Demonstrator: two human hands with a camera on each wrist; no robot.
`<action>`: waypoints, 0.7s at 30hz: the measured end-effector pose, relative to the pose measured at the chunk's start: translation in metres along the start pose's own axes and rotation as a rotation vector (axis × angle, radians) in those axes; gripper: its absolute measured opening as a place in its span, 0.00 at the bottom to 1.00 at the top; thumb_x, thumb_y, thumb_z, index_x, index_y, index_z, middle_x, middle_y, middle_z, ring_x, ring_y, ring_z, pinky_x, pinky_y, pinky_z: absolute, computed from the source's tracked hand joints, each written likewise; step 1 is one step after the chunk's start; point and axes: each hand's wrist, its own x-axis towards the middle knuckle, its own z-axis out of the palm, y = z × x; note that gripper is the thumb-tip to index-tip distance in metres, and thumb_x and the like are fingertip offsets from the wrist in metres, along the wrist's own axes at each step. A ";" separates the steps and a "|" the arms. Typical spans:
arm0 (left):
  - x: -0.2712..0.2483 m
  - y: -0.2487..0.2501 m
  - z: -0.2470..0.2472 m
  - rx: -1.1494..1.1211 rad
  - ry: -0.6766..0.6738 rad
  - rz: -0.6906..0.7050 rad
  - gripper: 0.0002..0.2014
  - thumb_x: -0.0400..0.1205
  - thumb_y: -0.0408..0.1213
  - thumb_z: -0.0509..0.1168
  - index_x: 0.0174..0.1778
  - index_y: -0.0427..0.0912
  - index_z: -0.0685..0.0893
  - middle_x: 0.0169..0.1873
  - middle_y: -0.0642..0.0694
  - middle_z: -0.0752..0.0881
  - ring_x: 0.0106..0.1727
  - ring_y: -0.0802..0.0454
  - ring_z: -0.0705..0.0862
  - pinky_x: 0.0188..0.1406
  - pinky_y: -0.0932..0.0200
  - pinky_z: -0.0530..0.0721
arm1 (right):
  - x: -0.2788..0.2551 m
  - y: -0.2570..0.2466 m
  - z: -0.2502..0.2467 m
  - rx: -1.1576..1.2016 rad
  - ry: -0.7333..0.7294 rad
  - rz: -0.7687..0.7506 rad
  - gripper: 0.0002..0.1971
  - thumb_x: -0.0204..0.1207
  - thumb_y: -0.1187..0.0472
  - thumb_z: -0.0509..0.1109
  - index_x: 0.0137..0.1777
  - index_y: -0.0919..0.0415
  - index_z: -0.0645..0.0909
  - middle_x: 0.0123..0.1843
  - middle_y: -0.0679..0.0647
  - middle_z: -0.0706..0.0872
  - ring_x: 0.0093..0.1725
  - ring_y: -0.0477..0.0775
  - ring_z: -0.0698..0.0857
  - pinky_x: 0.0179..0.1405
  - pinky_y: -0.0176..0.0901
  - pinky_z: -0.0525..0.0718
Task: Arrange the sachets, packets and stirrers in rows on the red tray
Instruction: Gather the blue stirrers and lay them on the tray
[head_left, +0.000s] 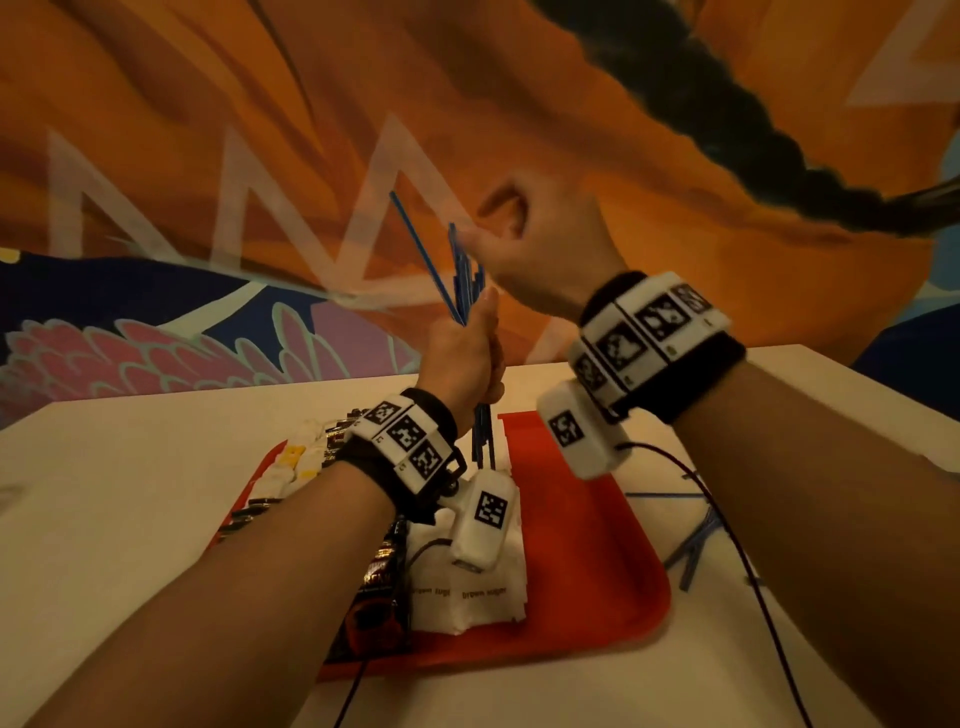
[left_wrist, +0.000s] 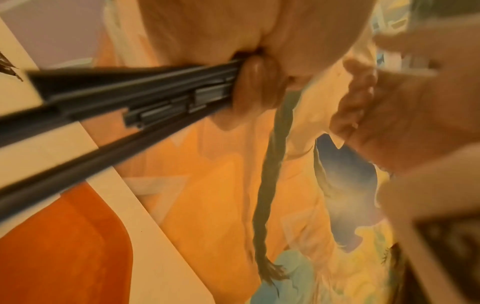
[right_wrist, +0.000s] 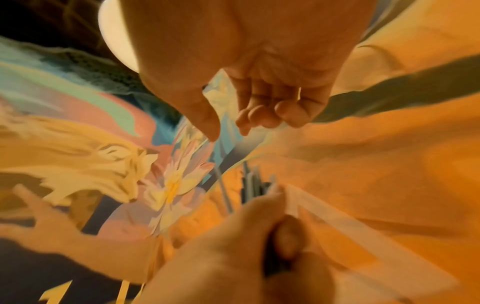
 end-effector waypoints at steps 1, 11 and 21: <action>-0.002 0.002 0.003 0.030 -0.011 0.007 0.25 0.90 0.46 0.57 0.25 0.48 0.65 0.20 0.50 0.61 0.22 0.53 0.56 0.22 0.62 0.57 | 0.006 -0.007 0.003 -0.073 -0.076 -0.020 0.15 0.76 0.42 0.73 0.55 0.49 0.79 0.40 0.40 0.76 0.36 0.37 0.75 0.30 0.31 0.69; -0.009 0.007 -0.007 0.099 -0.107 0.045 0.20 0.87 0.53 0.60 0.35 0.43 0.67 0.19 0.49 0.64 0.18 0.54 0.60 0.17 0.64 0.59 | 0.022 -0.016 0.002 0.234 -0.117 0.155 0.16 0.83 0.49 0.69 0.37 0.55 0.88 0.38 0.52 0.89 0.38 0.52 0.87 0.39 0.48 0.86; -0.001 0.018 -0.035 -0.101 -0.181 0.056 0.32 0.61 0.73 0.58 0.37 0.43 0.75 0.24 0.51 0.72 0.20 0.59 0.62 0.15 0.68 0.61 | -0.002 -0.006 -0.009 0.273 -0.268 0.236 0.06 0.75 0.59 0.78 0.47 0.59 0.86 0.41 0.53 0.91 0.36 0.46 0.89 0.33 0.37 0.86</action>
